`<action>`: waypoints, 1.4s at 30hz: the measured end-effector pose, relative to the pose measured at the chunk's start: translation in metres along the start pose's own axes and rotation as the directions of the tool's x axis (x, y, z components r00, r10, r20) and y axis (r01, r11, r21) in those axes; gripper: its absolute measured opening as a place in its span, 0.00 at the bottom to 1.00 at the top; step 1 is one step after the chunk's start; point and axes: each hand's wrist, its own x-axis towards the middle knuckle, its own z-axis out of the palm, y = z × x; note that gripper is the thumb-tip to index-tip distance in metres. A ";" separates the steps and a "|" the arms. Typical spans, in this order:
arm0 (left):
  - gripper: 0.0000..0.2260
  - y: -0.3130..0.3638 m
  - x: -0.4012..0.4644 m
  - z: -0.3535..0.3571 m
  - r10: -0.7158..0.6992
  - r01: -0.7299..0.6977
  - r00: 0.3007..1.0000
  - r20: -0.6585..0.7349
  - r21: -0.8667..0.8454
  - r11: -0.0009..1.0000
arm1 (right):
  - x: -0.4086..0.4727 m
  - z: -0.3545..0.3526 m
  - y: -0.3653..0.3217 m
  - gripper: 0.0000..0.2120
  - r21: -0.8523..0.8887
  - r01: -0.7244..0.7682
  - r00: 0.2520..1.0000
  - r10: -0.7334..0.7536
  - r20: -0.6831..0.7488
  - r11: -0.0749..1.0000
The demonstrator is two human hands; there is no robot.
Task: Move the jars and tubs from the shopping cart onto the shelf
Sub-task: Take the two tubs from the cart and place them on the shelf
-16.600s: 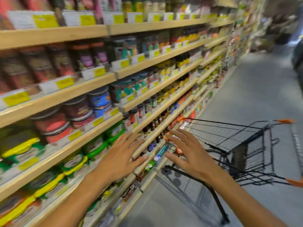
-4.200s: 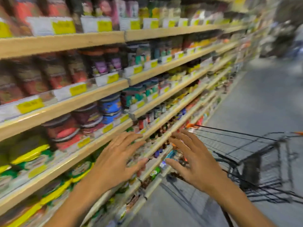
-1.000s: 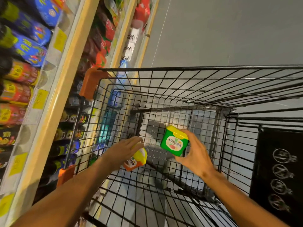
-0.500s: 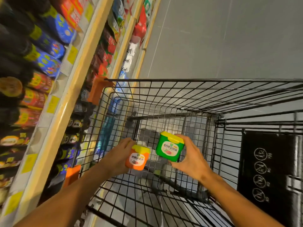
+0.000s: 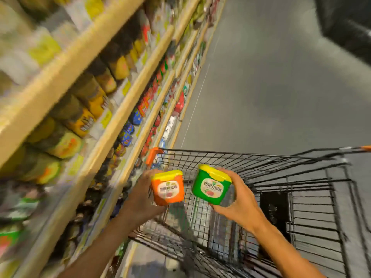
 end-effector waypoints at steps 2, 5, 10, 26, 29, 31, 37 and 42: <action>0.40 0.022 -0.003 -0.019 0.029 -0.029 0.999 -0.022 -0.013 0.999 | -0.006 -0.016 -0.026 0.46 -0.010 0.059 0.998 -0.059 -0.020 0.998; 0.40 0.055 -0.018 -0.054 0.126 -0.126 0.990 -0.063 0.004 0.992 | -0.018 -0.038 -0.068 0.46 -0.041 0.146 0.989 -0.147 -0.026 0.988; 0.43 0.110 -0.053 -0.100 0.194 -0.182 0.966 -0.173 0.084 0.980 | -0.039 -0.072 -0.120 0.44 -0.096 0.261 0.963 -0.266 -0.035 0.960; 0.45 0.234 -0.227 -0.138 0.210 -0.047 0.821 -0.531 0.304 0.951 | -0.070 -0.128 -0.220 0.43 0.016 0.741 0.669 -0.740 0.075 0.672; 0.45 0.241 -0.264 -0.142 0.207 0.019 0.795 -0.571 0.364 0.931 | -0.074 -0.115 -0.242 0.43 0.076 0.795 0.591 -0.796 0.130 0.602; 0.46 0.243 -0.291 -0.145 0.200 0.082 0.776 -0.598 0.410 0.908 | -0.079 -0.104 -0.257 0.43 0.110 0.822 0.537 -0.825 0.174 0.559; 0.45 0.256 -0.374 -0.149 0.176 0.255 0.682 -0.710 0.456 0.853 | -0.106 -0.064 -0.302 0.43 0.209 0.880 0.377 -0.895 0.238 0.427; 0.47 0.263 -0.451 -0.149 0.141 0.370 0.624 -0.768 0.450 0.812 | -0.141 -0.028 -0.336 0.44 0.290 0.894 0.269 -0.927 0.260 0.341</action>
